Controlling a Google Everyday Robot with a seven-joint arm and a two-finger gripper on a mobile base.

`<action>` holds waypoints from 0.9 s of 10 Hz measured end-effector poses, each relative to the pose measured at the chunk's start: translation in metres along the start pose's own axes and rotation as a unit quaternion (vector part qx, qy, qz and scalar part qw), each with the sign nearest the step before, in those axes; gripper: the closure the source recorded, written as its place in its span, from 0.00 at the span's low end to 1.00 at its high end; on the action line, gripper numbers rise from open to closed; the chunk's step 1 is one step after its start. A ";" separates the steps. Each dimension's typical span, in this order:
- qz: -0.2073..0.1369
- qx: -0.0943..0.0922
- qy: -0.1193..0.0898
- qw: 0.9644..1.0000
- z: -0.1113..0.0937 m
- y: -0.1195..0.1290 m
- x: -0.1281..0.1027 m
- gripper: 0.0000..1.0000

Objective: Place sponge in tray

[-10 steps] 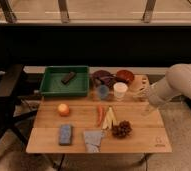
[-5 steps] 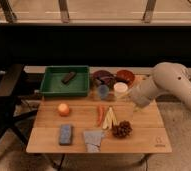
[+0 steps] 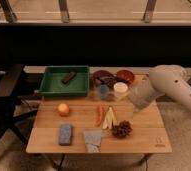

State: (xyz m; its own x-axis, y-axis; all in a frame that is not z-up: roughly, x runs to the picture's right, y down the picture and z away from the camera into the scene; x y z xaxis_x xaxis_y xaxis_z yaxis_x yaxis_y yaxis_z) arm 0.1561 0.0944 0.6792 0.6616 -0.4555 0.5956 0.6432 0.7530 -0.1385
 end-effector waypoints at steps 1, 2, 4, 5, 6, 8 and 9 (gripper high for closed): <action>-0.004 0.008 0.005 1.000 0.014 -0.007 -0.008 0.35; -0.008 0.014 0.004 1.000 0.022 -0.014 -0.014 0.35; -0.018 0.033 -0.008 0.999 0.048 -0.033 -0.026 0.35; -0.020 0.040 -0.015 0.999 0.057 -0.038 -0.027 0.35; -0.025 0.045 -0.025 0.998 0.068 -0.043 -0.030 0.35; -0.033 0.055 -0.051 0.997 0.096 -0.056 -0.037 0.35; -0.036 0.060 -0.060 0.996 0.105 -0.061 -0.039 0.35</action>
State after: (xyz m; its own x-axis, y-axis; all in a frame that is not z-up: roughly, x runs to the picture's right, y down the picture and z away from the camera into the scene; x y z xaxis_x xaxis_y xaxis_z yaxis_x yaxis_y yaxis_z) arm 0.0506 0.1155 0.7475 0.5600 -0.4548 0.6925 0.6309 0.7759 -0.0006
